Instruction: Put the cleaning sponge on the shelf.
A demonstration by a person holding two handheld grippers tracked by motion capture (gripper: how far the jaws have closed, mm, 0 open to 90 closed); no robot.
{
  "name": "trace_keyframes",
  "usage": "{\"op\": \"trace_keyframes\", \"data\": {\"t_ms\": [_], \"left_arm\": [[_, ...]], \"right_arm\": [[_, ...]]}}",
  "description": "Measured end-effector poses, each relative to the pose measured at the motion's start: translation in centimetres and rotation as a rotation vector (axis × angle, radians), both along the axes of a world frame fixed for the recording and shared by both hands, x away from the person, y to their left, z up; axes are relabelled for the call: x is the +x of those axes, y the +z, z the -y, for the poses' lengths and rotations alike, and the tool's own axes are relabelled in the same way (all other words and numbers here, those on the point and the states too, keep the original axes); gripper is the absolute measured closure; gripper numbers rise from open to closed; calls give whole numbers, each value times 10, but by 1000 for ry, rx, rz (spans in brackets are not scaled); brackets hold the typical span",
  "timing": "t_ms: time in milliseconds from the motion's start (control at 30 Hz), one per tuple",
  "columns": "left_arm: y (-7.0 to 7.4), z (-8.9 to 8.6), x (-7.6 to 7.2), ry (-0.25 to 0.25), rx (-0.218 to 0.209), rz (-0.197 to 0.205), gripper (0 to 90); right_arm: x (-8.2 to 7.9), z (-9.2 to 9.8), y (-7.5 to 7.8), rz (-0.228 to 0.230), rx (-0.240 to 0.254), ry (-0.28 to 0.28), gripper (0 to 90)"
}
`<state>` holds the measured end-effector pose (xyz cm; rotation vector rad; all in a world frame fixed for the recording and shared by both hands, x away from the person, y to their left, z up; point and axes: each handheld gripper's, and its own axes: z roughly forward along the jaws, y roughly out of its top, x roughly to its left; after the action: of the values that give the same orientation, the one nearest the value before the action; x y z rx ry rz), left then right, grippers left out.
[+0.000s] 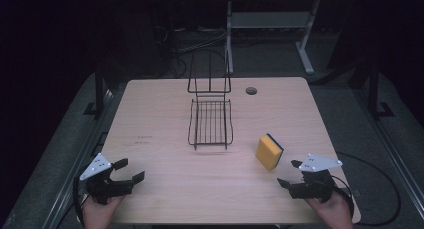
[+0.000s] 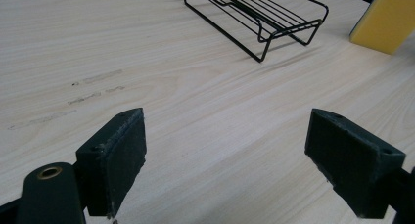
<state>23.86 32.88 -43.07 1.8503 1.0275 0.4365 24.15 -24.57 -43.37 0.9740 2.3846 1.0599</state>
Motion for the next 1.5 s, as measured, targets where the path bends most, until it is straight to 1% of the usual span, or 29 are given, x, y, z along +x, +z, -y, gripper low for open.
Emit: {"op": "trace_keyframes", "data": {"t_ms": [67, 300, 400, 567, 633, 933, 1233, 1333, 1500], "left_arm": [[0, 1, 0, 0, -3, 0, 147], [0, 0, 0, 2, -3, 2, 147], [0, -1, 0, 3, -7, 1, 147], [0, -1, 0, 4, -8, 3, 147], [0, -2, 0, 4, -8, 4, 147], [1, -4, -1, 9, -10, 5, 148], [1, -4, -1, 10, -10, 6, 147], [1, -4, -1, 10, -12, 6, 147], [1, -5, -1, 9, -13, 8, 147]], "right_arm": [[2, -2, 1, 1, -7, 4, 224], [9, -7, 5, 6, -3, 16, 226], [15, -13, 6, 9, -13, 23, 227], [18, -17, 8, 7, -13, 25, 230], [22, -20, 9, 14, -15, 28, 230], [30, -25, 10, 4, -25, 28, 233], [36, -28, 11, 4, -31, 15, 269], [38, -28, 10, 1, -31, 8, 303], [39, -28, 10, -1, -31, -4, 331]]}}
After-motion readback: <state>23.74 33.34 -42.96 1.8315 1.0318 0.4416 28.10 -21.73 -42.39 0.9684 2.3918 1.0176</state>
